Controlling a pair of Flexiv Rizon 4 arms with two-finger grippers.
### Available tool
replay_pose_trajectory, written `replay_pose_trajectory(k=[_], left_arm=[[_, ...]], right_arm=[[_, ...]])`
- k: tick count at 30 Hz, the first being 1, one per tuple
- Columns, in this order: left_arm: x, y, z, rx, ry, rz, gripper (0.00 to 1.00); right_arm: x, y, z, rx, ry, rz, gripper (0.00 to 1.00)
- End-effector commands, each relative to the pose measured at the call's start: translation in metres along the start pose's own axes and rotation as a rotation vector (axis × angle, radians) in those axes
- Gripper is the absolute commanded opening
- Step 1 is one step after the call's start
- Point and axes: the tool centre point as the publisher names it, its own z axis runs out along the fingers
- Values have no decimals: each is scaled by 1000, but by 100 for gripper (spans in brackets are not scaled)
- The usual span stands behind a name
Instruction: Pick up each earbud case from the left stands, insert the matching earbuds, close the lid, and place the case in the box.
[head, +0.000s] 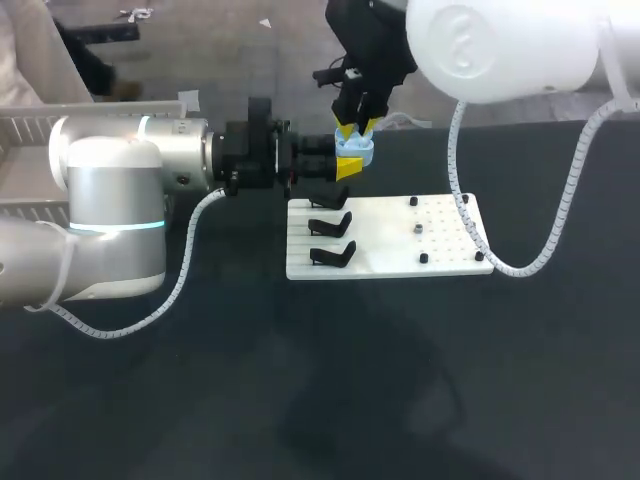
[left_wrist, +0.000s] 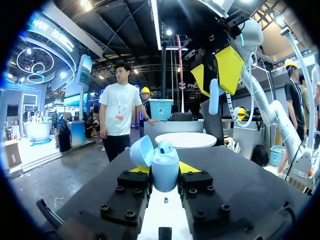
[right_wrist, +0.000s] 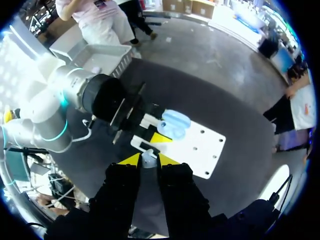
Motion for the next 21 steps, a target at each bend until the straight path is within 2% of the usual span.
replay_pose_trajectory(k=[1, 15, 21], left_arm=[[1, -2, 0, -6, -5, 5, 0], [1, -2, 0, -6, -5, 5, 0], [1, -2, 0, -6, -5, 5, 0]], right_arm=[[-1, 0, 0, -1, 4, -1, 0], [-2, 0, 0, -13, -6, -3, 0], [-6, 1, 7, 25, -36, 4, 0]])
